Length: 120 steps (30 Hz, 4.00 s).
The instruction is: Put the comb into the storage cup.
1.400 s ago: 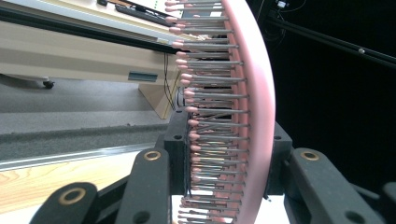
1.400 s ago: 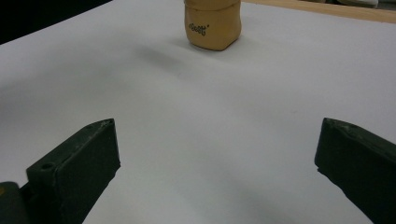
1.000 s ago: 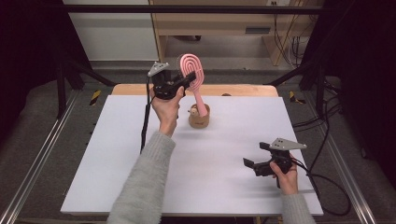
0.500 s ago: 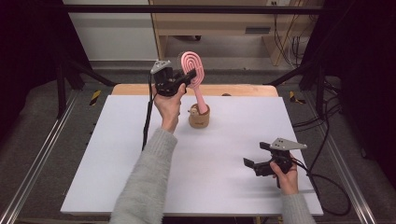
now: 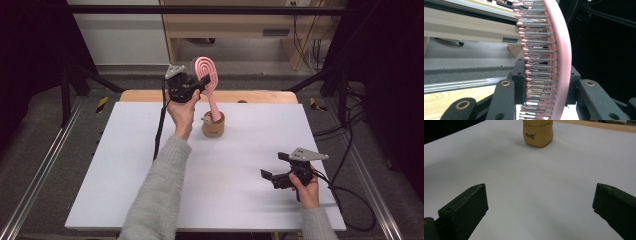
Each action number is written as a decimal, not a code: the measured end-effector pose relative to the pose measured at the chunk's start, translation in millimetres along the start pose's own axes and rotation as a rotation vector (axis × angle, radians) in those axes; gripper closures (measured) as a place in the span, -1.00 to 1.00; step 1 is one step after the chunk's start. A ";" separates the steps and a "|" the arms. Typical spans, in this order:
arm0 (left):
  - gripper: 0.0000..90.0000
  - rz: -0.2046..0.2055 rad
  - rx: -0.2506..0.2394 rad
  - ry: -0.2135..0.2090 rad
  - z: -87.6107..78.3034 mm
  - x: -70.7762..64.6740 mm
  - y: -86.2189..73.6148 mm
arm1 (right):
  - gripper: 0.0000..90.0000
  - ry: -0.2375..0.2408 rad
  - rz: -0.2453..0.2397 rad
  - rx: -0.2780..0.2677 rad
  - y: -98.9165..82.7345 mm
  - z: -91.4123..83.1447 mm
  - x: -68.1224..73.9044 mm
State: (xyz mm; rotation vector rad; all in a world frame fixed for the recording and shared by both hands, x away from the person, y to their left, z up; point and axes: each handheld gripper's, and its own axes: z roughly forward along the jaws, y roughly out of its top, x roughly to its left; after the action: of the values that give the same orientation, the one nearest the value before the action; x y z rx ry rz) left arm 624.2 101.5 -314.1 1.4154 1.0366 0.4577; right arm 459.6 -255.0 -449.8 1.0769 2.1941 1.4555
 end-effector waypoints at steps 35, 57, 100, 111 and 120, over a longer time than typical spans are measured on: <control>0.40 0.004 0.024 0.022 21.5 8.8 -14.7 | -0.99 0.000 0.005 -0.003 -0.2 -0.2 0.0; 0.40 -0.009 0.044 0.027 23.0 18.0 -35.5 | -0.99 0.000 0.002 -0.002 -0.5 0.4 0.1; 0.38 -0.062 0.054 0.053 16.4 42.6 -64.7 | -0.99 -0.003 0.001 0.004 -0.8 1.3 0.2; 0.34 -0.047 0.064 0.079 10.8 47.5 -65.6 | -0.99 -0.004 0.001 0.002 -0.7 1.3 0.2; 0.32 -0.030 0.071 0.089 8.0 49.5 -66.2 | -0.99 -0.004 0.002 0.004 -0.8 1.4 0.3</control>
State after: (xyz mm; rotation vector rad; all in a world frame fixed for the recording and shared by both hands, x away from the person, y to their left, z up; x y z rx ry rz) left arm 635.7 125.4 -392.9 1.4510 1.1534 0.4697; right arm 460.0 -254.0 -451.1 1.0827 2.1943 1.4491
